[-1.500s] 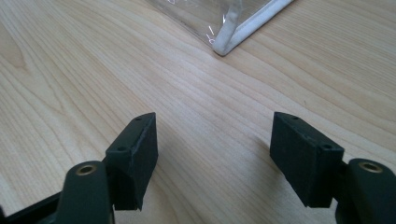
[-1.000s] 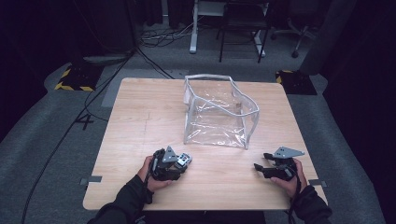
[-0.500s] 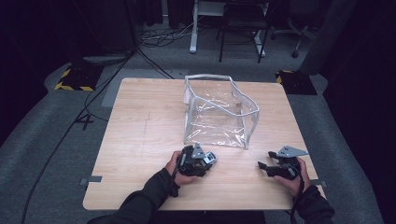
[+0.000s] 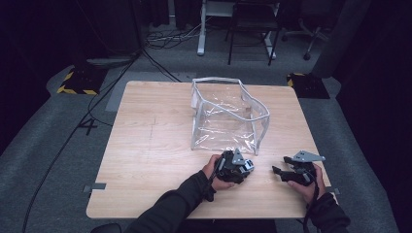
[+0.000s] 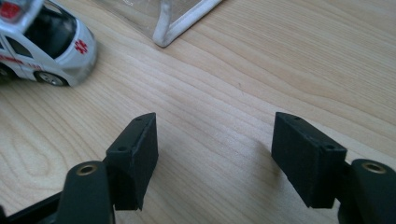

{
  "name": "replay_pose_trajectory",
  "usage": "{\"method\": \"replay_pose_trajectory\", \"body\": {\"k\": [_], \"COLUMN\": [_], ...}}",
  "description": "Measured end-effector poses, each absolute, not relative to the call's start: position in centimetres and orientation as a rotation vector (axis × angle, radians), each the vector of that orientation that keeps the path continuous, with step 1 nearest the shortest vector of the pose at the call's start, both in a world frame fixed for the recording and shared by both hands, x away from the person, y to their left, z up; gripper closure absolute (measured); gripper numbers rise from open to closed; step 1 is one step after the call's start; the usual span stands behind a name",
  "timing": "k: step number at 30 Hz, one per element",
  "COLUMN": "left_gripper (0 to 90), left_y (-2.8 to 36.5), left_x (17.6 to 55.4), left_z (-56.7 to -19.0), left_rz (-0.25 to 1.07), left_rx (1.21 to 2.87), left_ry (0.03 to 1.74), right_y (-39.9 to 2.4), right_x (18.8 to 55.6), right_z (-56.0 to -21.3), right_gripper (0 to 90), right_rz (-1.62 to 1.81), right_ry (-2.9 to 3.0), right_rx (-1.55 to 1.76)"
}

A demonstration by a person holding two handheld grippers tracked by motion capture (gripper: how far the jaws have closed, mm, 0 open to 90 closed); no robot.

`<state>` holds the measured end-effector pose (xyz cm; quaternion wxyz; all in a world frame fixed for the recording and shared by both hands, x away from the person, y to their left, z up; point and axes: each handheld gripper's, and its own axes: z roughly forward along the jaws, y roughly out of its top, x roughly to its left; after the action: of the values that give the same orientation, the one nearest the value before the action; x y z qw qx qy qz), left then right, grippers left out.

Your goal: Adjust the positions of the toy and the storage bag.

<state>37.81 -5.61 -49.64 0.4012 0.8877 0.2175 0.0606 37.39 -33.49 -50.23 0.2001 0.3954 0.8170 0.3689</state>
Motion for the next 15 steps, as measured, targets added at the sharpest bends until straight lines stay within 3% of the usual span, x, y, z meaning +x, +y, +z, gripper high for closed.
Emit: {"method": "replay_pose_trajectory", "body": {"k": [9, 11, 15], "left_gripper": [45.3, 35.8, 29.1], "left_y": [-7.1, -6.9, -5.7], "left_x": [37.6, 37.8, 38.0], "left_z": [-49.8, -49.8, -49.7], "left_rz": [0.157, 0.139, 0.096], "left_rx": [2.283, 2.288, 2.299], "left_ry": [0.512, 0.513, 0.524], "right_y": [-33.4, -33.4, -33.4], "right_x": [37.4, 37.4, 37.4], "right_z": [-50.2, -50.2, -50.2], "right_gripper": [32.0, 31.9, 31.9], "right_rz": [1.035, 1.031, 1.032], "right_ry": [2.286, 2.287, 2.289], "right_rx": [1.11, 1.102, 1.099]}}
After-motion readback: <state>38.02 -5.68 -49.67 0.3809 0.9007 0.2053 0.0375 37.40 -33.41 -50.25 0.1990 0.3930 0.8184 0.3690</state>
